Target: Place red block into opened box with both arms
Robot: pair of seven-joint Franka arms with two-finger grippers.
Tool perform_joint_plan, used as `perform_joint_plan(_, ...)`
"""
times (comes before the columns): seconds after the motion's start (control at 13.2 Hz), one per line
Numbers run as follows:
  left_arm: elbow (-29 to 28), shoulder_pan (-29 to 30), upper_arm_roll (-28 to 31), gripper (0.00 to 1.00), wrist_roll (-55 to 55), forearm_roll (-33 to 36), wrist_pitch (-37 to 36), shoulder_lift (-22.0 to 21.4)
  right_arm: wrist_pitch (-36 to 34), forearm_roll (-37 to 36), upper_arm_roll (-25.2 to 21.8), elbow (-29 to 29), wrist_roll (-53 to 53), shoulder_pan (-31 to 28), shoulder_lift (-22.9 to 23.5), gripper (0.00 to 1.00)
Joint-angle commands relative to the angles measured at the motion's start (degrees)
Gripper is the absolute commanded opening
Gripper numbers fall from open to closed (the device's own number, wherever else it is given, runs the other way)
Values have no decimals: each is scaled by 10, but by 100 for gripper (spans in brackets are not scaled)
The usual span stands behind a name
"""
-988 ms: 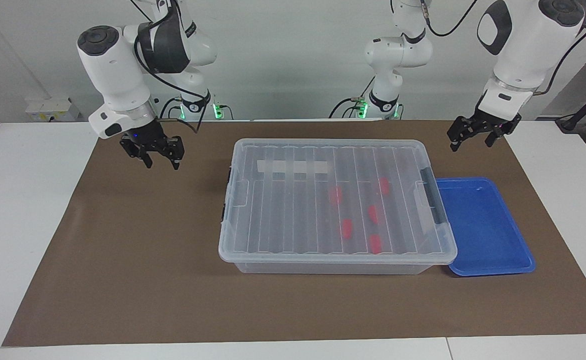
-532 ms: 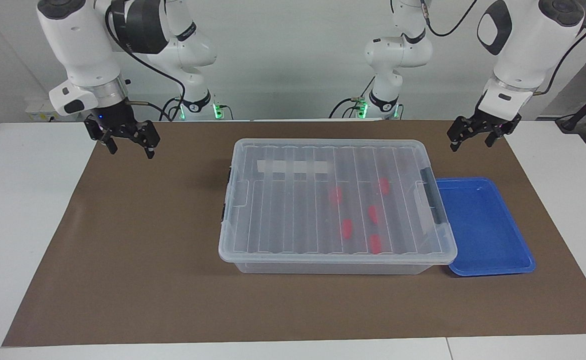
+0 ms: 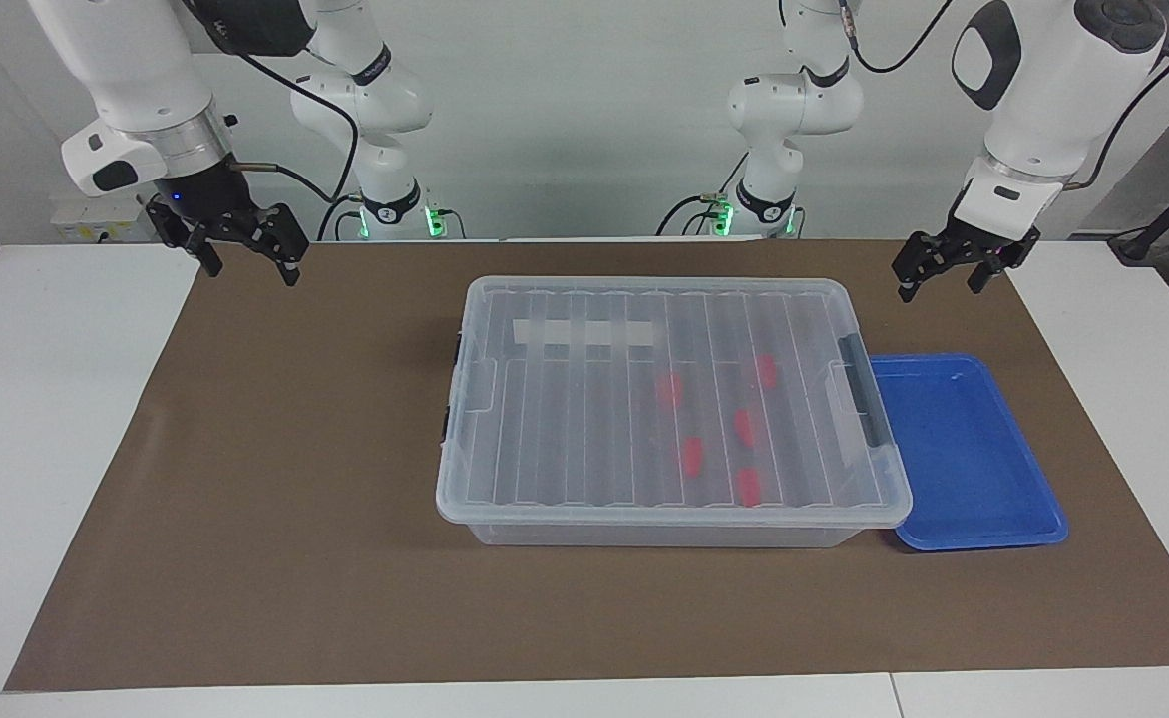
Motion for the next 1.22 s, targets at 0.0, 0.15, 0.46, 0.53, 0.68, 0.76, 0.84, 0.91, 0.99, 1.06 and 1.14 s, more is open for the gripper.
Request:
perform_joint_plan(0.0,-9,6,-4,100,5,1,-6,-13,-15,7,7,-15,7,-5,-16,100)
perform_joint_plan(0.15,-9,6,-4,100,5,1,-6,-13,-17,8,7,-19,6,-7,-18,100)
perform_joint_plan(0.46,-10,6,-4,100,5,1,-6,-13,-21,8,8,-20,6,-8,-18,100)
perform_joint_plan(0.53,-10,6,-4,100,5,1,-6,-13,-21,8,8,-21,6,-8,-18,100)
perform_joint_plan(0.68,-9,6,-4,100,5,1,-6,-13,-21,8,8,-22,5,-7,-18,100)
perform_joint_plan(0.76,-10,6,-4,100,5,1,-6,-13,-22,8,8,-22,4,-6,-18,100)
perform_joint_plan(0.84,-9,6,-4,100,5,1,-6,-13,-22,8,8,-22,-3,-6,-18,100)
perform_joint_plan(0.91,-9,6,-4,100,5,1,-6,-13,-22,8,8,-23,-15,-7,-18,100)
perform_joint_plan(0.99,-9,6,-4,100,5,1,-6,-13,-22,8,8,-23,-20,-8,-18,100)
perform_joint_plan(1.06,-10,6,-4,100,5,1,-6,-13,-22,8,8,-23,-20,-8,-18,100)
perform_joint_plan(1.14,-10,6,-4,100,5,1,-6,-13,-22,8,8,-24,-20,-8,-18,100)
